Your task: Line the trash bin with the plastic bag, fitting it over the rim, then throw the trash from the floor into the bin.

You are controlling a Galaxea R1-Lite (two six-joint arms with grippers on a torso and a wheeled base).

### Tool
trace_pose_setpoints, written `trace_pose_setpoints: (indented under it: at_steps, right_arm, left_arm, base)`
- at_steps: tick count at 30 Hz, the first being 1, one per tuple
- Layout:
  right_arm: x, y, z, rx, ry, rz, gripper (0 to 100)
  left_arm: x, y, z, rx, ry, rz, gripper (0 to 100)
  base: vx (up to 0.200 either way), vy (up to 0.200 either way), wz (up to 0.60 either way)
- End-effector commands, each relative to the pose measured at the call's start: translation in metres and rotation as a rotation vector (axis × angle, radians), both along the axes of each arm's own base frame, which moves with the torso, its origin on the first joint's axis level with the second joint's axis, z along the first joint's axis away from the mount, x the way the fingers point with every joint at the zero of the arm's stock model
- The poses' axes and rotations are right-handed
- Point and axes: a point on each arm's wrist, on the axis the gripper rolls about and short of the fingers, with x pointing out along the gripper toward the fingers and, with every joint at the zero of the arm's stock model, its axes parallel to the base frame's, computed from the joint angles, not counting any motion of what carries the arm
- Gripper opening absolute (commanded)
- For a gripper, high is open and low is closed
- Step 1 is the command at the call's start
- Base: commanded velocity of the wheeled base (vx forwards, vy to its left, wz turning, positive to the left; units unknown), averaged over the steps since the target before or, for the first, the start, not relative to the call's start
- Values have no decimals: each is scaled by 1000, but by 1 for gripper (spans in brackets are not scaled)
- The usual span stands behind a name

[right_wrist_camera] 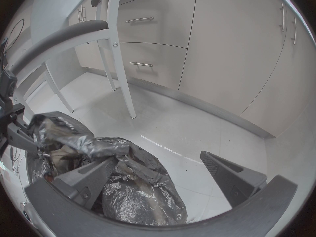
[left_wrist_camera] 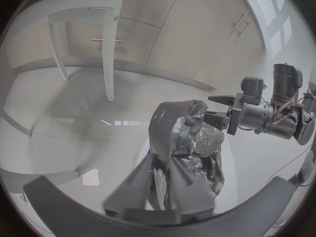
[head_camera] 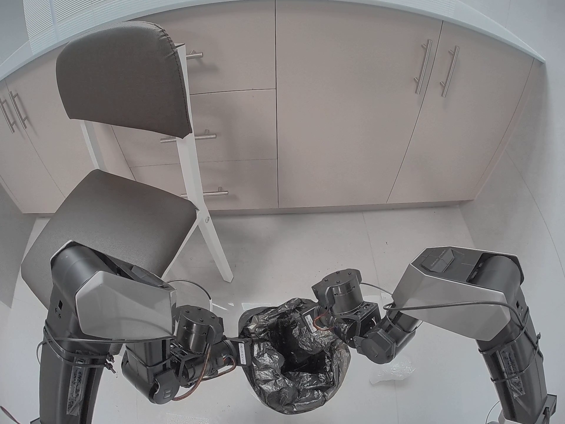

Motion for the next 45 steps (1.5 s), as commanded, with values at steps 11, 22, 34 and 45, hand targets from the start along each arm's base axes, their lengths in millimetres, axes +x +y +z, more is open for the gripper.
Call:
trace_pose_setpoints:
  at_steps: [11, 22, 34, 45]
  right_arm:
    - [4, 4, 1, 14, -14, 4, 100]
    - [-13, -10, 31, 86, -20, -14, 100]
    - [-39, -52, 70, 335, -142, -15, 100]
    - [-25, -77, 74, 386, -140, -24, 100]
  left_arm:
    - [20, 3, -1, 5, -5, 51, 100]
    - [33, 3, -7, 120, 15, 175, 100]
    - [45, 2, -15, 163, -20, 257, 100]
    - [58, 9, -15, 191, 24, 295, 100]
  base:
    - [0, 0, 0]
    - [0, 0, 0]
    - [0, 0, 0]
    - [0, 0, 0]
